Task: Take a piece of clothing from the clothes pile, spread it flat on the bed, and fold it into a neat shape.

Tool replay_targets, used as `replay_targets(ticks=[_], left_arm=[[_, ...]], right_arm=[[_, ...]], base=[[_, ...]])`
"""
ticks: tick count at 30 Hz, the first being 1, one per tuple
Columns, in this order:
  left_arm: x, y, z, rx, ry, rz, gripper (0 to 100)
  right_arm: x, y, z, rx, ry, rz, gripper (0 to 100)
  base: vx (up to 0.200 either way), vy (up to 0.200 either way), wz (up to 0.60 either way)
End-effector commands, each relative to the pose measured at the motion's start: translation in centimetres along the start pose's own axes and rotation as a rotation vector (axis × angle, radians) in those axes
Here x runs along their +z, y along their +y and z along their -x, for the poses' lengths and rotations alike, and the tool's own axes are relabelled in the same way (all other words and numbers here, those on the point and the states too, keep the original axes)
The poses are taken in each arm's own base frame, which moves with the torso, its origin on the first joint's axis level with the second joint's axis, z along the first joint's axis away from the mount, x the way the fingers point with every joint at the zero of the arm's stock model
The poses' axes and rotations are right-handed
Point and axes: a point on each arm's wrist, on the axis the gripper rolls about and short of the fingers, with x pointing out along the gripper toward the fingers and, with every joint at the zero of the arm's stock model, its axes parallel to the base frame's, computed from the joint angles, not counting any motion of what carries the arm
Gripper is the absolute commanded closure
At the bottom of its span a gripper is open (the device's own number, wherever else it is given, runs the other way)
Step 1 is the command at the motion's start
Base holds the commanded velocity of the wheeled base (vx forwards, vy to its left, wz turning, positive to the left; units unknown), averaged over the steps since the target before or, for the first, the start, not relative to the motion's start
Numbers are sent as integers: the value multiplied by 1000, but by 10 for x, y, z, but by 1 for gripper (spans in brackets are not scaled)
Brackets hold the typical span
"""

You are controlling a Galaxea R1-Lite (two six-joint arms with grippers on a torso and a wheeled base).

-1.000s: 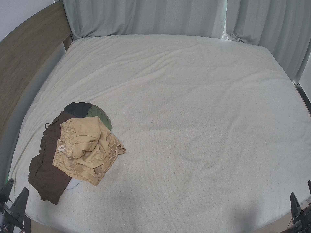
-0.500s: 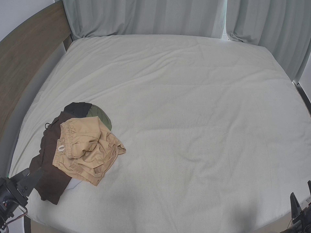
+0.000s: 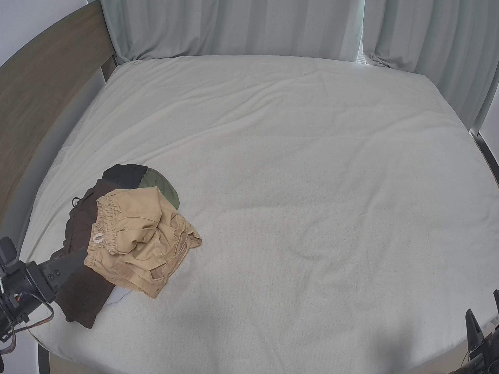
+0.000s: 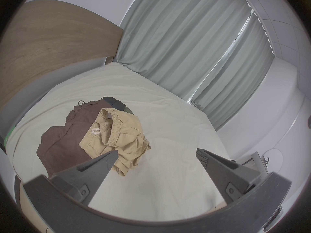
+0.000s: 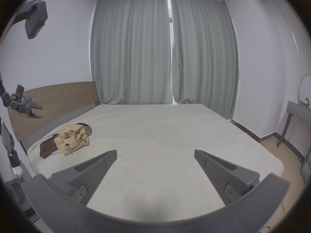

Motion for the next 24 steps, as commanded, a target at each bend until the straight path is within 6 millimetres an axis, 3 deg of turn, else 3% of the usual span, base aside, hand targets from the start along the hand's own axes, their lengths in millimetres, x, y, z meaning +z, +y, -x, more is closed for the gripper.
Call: replay_targets(ticks=[1, 17, 18, 24], left_arm=[[7, 14, -23, 48, 37, 32, 0], [20, 47, -55, 9, 58, 51, 0], [20, 56, -66, 11, 65, 59, 0], [21, 70, -86, 14, 65, 61, 0]], right_arm=[[-5, 0, 0, -1, 1, 0, 0], [-5, 0, 0, -1, 1, 0, 0], [-5, 0, 0, -1, 3, 0, 0], [-5, 0, 0, -1, 1, 0, 0]], base=[[0, 0, 0], [0, 0, 0], [0, 0, 0], [0, 0, 0]])
